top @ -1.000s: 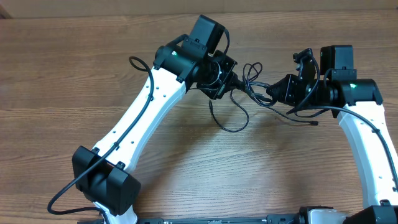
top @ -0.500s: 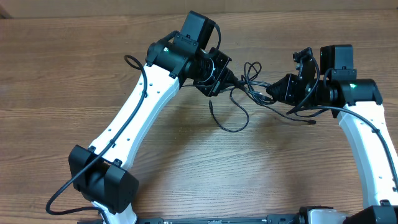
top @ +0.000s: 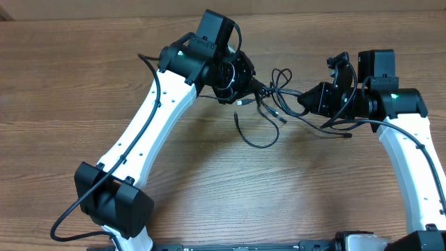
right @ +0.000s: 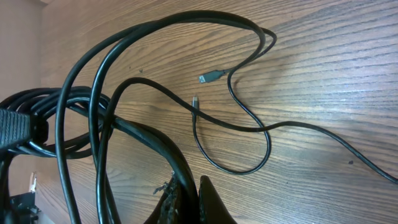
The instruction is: Untangle cables
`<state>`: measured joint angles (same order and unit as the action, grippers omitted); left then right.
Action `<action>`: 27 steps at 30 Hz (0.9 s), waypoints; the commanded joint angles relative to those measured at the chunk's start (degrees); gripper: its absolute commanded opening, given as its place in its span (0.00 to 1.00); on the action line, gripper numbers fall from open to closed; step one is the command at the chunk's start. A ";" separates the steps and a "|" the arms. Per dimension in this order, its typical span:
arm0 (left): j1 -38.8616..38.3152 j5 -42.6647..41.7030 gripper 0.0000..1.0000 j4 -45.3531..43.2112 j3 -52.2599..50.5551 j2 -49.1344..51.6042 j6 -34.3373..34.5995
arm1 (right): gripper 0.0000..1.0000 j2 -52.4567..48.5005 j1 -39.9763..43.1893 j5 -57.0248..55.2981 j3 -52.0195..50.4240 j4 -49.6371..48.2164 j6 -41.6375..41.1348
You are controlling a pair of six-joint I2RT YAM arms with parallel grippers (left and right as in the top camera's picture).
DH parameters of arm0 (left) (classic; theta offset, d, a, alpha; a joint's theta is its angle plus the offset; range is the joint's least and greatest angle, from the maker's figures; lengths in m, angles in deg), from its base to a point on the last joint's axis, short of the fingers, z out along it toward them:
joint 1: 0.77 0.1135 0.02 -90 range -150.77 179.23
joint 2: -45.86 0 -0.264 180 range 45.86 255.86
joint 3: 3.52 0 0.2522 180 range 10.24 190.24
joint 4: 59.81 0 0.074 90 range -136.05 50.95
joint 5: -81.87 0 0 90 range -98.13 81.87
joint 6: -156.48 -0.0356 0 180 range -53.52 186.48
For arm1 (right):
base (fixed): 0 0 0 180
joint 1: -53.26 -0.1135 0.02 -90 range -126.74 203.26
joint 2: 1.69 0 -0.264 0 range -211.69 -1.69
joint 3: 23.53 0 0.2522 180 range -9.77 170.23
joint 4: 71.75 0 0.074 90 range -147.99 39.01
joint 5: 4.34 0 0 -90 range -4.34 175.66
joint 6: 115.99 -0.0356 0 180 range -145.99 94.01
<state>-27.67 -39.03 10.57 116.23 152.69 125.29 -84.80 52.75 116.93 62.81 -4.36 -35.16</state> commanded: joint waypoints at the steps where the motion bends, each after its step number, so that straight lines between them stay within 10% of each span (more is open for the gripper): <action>1: 2.16 5.95 0.04 1.01 -0.22 -1.18 -14.23 | 0.04 0.02 0.90 -5.53 -0.63 0.07 0.00; 8: 2.12 8.87 0.04 2.40 -0.22 -1.18 -31.30 | 0.04 0.02 0.90 -5.49 -0.63 0.57 -0.02; 14: 2.12 8.87 0.04 3.65 -0.22 -1.18 -32.28 | 0.07 0.04 0.90 -5.53 -0.63 0.90 0.00; 19: 2.12 8.94 0.04 4.48 -0.22 -1.18 -33.53 | 0.69 0.02 0.92 -5.79 -0.63 0.61 0.28; 27: 2.12 10.34 0.04 7.80 -0.22 -1.18 -33.57 | 0.89 0.02 0.90 -4.07 -0.63 0.52 0.28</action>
<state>-25.42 -29.78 17.81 116.23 152.69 93.18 -84.80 53.60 112.08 62.77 -3.53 -34.94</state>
